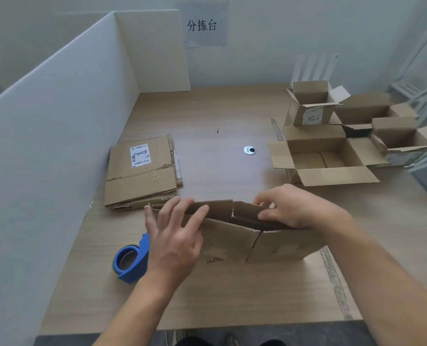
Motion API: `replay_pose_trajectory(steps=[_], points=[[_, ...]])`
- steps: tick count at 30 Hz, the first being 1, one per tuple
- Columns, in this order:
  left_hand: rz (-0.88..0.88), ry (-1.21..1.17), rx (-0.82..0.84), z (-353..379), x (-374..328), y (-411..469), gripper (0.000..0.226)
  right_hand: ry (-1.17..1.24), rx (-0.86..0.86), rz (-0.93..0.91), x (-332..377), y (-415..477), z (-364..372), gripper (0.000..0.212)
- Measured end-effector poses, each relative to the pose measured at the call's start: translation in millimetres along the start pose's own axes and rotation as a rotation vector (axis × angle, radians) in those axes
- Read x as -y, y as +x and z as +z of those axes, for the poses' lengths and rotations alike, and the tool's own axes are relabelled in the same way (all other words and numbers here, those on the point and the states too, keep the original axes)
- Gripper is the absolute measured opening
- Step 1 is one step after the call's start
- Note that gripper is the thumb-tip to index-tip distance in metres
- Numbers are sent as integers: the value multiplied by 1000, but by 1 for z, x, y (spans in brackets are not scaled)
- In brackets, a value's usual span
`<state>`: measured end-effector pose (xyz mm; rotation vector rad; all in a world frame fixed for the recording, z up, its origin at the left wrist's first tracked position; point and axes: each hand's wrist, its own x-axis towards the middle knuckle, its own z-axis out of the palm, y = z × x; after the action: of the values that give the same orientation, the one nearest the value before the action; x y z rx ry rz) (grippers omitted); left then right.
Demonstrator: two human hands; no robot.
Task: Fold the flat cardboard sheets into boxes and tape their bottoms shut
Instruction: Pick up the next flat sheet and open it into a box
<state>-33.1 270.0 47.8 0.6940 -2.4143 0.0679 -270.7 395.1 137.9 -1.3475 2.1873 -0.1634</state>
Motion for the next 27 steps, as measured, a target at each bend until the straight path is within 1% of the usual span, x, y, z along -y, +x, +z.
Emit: replay_pose_trajectory(steps=[2, 4, 5, 6, 7, 9, 13, 16, 18, 20, 22, 24, 27], points=[[-19, -70, 30, 2, -2, 2, 36, -104, -32, -21, 6, 7, 1, 17], [-65, -171, 53, 2, 2, 5, 25, -122, -75, -26, 5, 12, -2, 9], [-80, -228, 51, 2, 7, 7, 19, -115, -95, -25, 2, 13, -5, 11], [-85, -285, 46, 1, 13, 8, 18, -107, -114, -21, -2, 15, -7, 21], [-84, -338, 46, 0, 18, 9, 19, -100, -130, -17, -6, 17, -10, 29], [-113, -422, 67, -3, 27, 12, 20, -76, -167, -2, -13, 18, -13, 34], [-259, -525, 124, -7, 43, 17, 24, 47, -219, 64, -28, 21, -14, 29], [-297, -594, 209, -9, 56, 20, 43, 149, -290, 118, -37, 22, -15, 20], [-305, -640, 258, -12, 58, 23, 50, 212, -347, 157, -42, 24, -16, 16], [-350, -735, 315, -15, 56, 26, 46, 268, -400, 192, -46, 26, -15, 14], [-388, -826, 377, -20, 52, 29, 34, 319, -453, 220, -48, 29, -14, 13], [-402, -862, 405, -23, 50, 31, 30, 360, -497, 247, -47, 30, -11, 8], [-397, -864, 420, -24, 48, 35, 23, 429, -550, 285, -48, 32, -6, 12]])
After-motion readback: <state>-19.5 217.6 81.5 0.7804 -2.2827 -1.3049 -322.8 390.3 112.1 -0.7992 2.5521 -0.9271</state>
